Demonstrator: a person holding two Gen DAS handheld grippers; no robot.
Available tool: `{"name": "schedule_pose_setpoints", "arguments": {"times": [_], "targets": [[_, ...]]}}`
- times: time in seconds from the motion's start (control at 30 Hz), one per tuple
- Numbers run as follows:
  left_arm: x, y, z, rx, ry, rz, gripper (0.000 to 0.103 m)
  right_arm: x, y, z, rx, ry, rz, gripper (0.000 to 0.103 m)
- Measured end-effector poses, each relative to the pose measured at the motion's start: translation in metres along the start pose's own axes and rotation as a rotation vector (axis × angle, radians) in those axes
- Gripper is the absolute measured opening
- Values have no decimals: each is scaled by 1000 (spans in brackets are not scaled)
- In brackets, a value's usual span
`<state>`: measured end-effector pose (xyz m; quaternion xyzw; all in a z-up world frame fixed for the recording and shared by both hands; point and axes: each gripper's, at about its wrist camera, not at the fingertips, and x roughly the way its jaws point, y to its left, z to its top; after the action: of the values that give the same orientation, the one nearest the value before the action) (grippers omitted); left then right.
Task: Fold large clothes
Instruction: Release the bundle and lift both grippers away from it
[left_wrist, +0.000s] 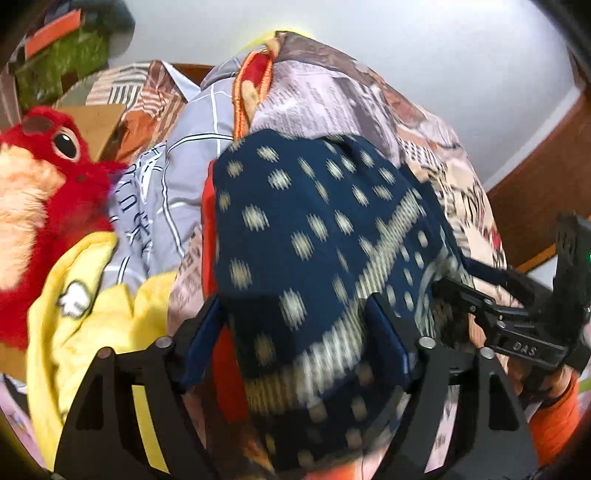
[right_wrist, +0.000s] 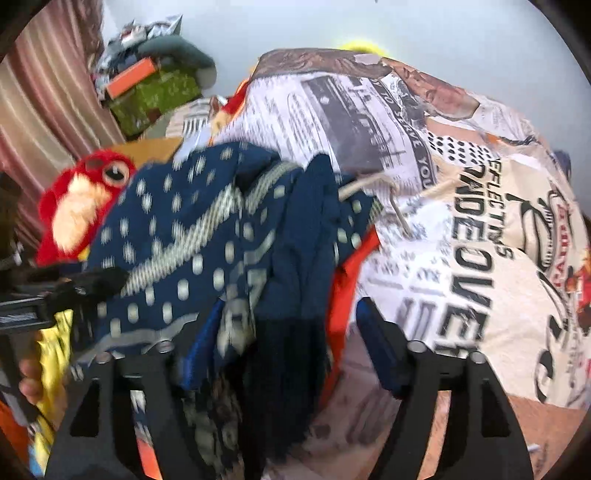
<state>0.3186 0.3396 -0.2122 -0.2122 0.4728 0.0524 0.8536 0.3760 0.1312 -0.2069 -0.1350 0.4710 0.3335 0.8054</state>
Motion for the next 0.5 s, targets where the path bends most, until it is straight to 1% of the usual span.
{"name": "schedule_pose_setpoints", "arguments": {"times": [0.03, 0.1, 0.13, 0.2, 0.3, 0.4, 0.5], "targets": [[-4, -4, -8, 16, 2, 7, 85, -1, 1, -6, -19, 17, -10, 72], [-12, -14, -28, 65, 4, 44, 91, -4, 3, -17, -43, 38, -22, 73], [-15, -19, -38, 88, -3, 73, 91, -6, 3, -24, -49, 46, -31, 73], [-19, -27, -55, 125, 0, 103, 91, -13, 1, -38, -39, 54, -31, 73], [-26, -36, -76, 150, 3, 152, 91, -31, -1, -53, -7, 45, -21, 73], [-46, -47, -88, 167, -32, 198, 91, -57, 0, -59, 9, 20, -9, 73], [-81, -64, -92, 193, -90, 206, 91, -97, 5, -62, 19, -57, 5, 73]]}}
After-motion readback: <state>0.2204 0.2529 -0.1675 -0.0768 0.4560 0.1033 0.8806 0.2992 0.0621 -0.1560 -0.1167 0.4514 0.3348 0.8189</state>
